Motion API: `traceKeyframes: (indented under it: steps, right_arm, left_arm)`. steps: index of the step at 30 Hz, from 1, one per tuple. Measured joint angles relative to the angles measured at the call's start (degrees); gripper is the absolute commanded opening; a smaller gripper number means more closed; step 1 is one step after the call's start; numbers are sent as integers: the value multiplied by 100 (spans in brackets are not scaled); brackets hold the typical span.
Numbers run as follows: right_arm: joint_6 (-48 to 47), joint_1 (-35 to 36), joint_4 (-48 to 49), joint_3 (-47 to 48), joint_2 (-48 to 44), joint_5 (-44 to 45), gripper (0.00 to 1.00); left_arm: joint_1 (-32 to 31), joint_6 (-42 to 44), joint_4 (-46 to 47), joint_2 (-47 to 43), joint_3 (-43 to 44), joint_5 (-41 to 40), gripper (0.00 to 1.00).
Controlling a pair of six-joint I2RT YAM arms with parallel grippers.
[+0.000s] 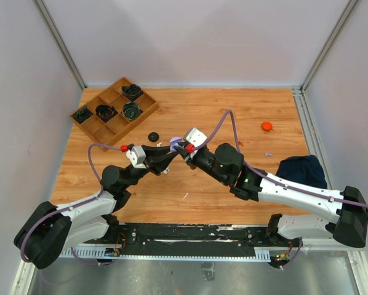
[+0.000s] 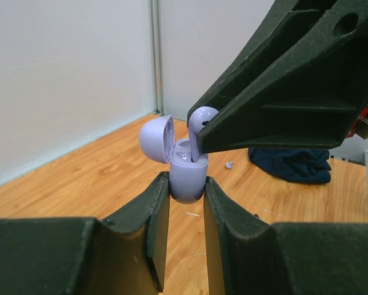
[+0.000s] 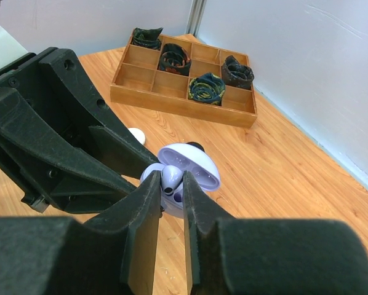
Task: Insert the wireless bluetooth earbuds into the charging case
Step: Place the earbud in the charging case.
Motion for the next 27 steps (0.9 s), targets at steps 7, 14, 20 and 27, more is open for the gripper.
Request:
traceKeyframes:
  steps: [7, 14, 20, 27]
  right_arm:
    - [44, 2, 22, -2, 22, 15, 21]
    - [125, 2, 79, -13, 20, 24, 27]
    - [142, 2, 72, -11, 20, 52, 31]
    - [146, 2, 61, -11, 17, 52, 37]
  left_arm:
    - [0, -61, 52, 4, -2, -37, 0]
    - [0, -79, 138, 22, -2, -90, 0]
    - [0, -74, 199, 59, -20, -96, 0]
    - [0, -72, 258, 81, -35, -111, 0]
